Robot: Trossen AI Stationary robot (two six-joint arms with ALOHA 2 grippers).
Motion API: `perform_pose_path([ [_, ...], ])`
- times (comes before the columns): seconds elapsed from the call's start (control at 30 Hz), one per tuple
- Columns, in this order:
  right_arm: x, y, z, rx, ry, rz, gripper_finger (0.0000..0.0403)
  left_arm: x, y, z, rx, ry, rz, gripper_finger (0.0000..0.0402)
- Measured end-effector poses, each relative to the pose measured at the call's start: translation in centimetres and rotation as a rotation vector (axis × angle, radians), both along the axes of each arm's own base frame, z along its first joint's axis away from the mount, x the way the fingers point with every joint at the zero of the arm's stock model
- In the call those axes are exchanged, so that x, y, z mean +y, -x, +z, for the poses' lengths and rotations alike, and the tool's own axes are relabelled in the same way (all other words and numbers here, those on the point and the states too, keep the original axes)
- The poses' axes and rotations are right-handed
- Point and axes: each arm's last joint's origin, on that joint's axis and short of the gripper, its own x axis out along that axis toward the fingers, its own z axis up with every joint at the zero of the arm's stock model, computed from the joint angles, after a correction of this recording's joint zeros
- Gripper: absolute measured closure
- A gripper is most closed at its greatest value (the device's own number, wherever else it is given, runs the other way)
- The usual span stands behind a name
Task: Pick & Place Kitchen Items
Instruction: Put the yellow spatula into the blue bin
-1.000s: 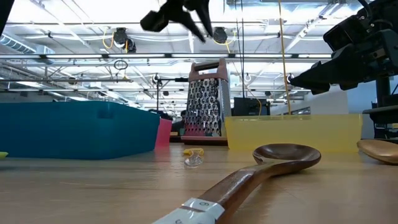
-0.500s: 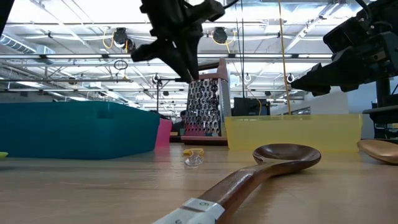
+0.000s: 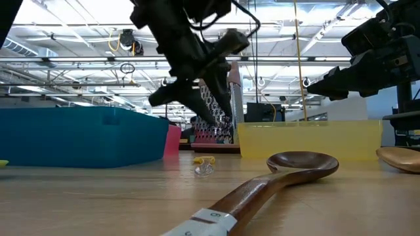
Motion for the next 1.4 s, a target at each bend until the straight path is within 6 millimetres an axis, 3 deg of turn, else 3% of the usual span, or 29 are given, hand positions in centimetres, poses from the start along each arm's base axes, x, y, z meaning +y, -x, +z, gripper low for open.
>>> perform_pose_path([
  [0.17, 0.0, 0.0, 0.0, -0.002, 0.003, 0.001, 0.0239, -0.2, -0.7, -2.6, 0.076, 0.086, -0.046, 0.0220],
  [0.43, 0.0, 0.0, 0.0, -0.003, 0.007, 0.001, 0.0239, 0.0, 1.0, -4.0, 0.288, 0.106, 0.049, 0.0248],
  [0.73, 0.0, 0.0, 0.0, -0.001, 0.012, 0.002, 0.0239, 0.3, -0.2, -4.3, 0.179, 0.073, 0.043, 0.0235],
  [0.93, 0.0, 0.0, 0.0, -0.002, 0.011, 0.002, 0.0239, 1.1, -0.2, -4.3, 0.191, 0.052, 0.048, 0.0212],
  [1.4, 0.0, 0.0, 0.0, -0.001, 0.010, 0.002, 0.0239, 1.6, -0.7, -5.3, 0.185, 0.048, 0.057, 0.0211],
])
